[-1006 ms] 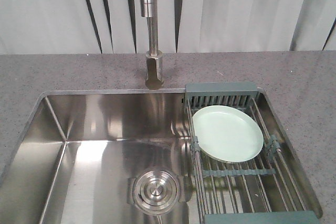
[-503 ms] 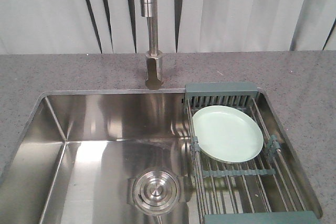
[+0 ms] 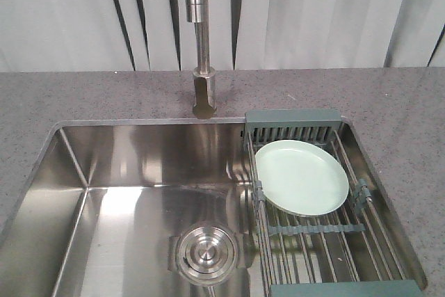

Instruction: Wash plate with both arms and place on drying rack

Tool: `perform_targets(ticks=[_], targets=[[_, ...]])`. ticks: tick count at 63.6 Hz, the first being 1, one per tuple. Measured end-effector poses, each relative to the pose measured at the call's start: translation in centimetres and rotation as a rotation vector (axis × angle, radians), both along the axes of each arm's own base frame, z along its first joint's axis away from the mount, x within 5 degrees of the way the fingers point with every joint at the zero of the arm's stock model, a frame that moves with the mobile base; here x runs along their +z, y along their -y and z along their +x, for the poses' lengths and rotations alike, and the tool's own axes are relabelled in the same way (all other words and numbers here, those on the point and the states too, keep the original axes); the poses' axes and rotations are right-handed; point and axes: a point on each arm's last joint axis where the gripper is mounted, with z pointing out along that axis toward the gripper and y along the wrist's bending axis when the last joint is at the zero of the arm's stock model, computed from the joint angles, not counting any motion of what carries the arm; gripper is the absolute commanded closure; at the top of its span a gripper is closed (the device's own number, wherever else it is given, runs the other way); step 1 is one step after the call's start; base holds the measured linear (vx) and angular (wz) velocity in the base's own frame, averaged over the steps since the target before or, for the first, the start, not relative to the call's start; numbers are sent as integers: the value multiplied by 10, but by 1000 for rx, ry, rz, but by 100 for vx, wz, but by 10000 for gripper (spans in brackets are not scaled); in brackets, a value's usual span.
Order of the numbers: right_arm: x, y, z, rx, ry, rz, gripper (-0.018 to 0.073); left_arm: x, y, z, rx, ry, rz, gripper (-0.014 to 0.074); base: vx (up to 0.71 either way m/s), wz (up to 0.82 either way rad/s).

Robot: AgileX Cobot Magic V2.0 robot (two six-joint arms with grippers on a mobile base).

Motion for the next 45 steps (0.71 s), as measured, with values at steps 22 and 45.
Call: perform_targets(ticks=[22, 45], targets=[[0, 0, 0, 0, 0, 0, 561, 0, 0, 0, 0, 0, 0, 603, 0, 0], [0, 0, 0, 0, 0, 0, 561, 0, 0, 0, 0, 0, 0, 603, 0, 0]])
